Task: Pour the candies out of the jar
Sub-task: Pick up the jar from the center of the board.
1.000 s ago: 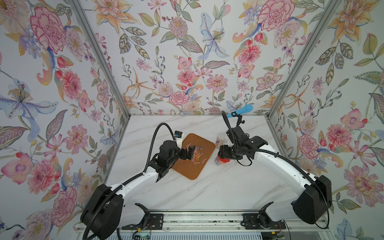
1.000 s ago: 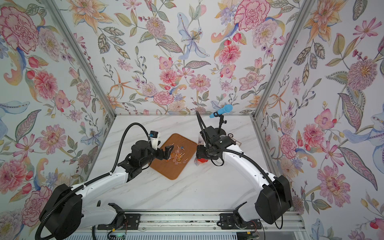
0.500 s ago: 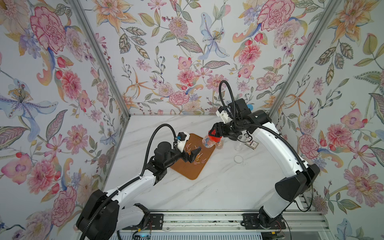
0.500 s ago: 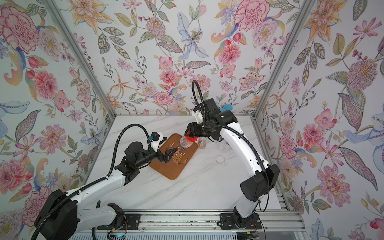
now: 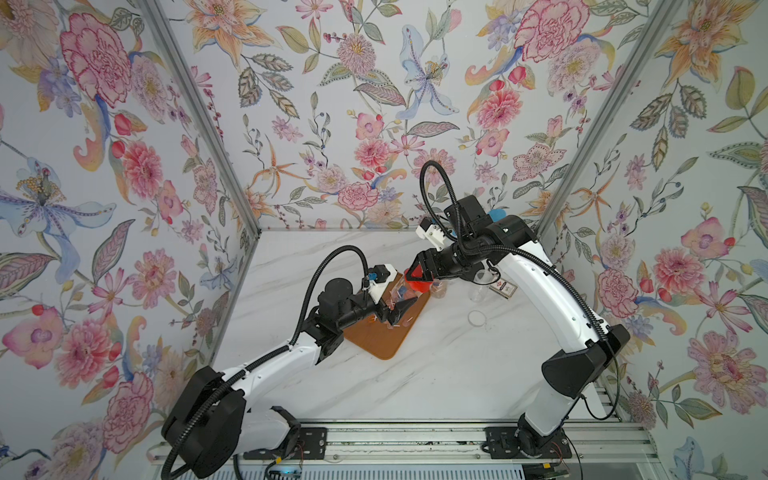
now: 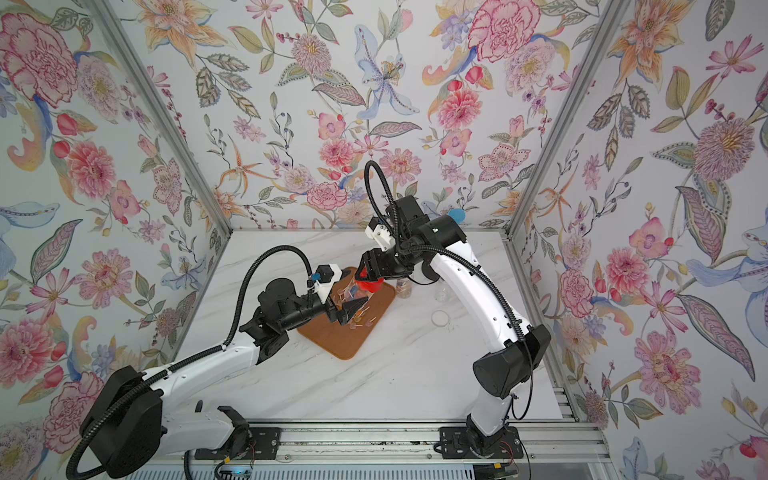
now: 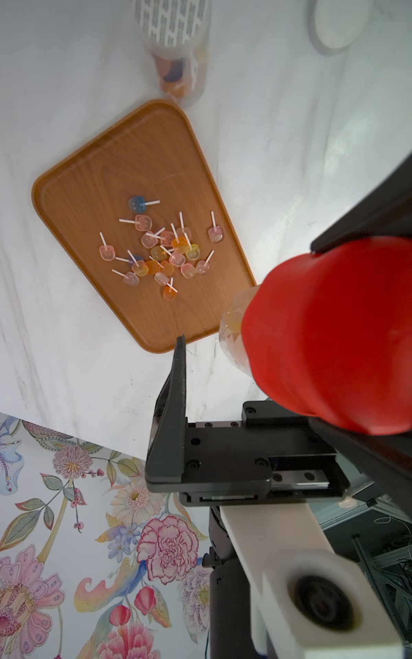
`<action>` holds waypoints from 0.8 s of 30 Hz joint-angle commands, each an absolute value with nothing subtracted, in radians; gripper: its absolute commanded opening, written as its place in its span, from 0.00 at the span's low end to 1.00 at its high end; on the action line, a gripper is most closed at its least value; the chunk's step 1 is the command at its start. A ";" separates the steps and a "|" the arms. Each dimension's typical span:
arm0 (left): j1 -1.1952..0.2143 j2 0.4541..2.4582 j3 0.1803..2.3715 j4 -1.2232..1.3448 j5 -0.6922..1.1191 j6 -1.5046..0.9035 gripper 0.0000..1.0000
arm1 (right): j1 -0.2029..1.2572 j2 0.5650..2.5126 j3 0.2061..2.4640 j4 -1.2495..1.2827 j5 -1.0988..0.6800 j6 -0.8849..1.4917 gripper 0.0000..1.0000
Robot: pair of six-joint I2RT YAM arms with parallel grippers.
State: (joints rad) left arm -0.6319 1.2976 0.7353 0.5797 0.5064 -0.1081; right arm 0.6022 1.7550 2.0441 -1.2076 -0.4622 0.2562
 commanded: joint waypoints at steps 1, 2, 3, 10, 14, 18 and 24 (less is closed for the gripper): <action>-0.637 1.322 0.782 0.592 0.523 -0.075 0.92 | 0.613 1.752 2.075 -1.239 -0.493 0.245 0.49; -0.637 1.327 0.782 0.593 0.530 -0.079 0.92 | 0.615 1.752 2.077 -1.239 -0.494 0.247 0.49; -0.639 1.331 0.782 0.592 0.534 -0.084 0.91 | 0.616 1.750 2.080 -1.239 -0.495 0.248 0.48; -0.641 1.330 0.773 0.613 0.533 -0.101 0.86 | 0.618 1.745 2.075 -1.239 -0.502 0.252 0.48; -0.643 1.345 0.788 0.606 0.541 -0.106 0.86 | 0.619 1.746 2.082 -1.239 -0.510 0.255 0.48; -0.642 1.365 0.808 0.569 0.551 -0.115 0.82 | 0.621 1.740 2.078 -1.238 -0.504 0.257 0.47; -0.642 1.352 0.804 0.564 0.513 -0.123 0.67 | 0.626 1.732 2.069 -1.238 -0.494 0.256 0.48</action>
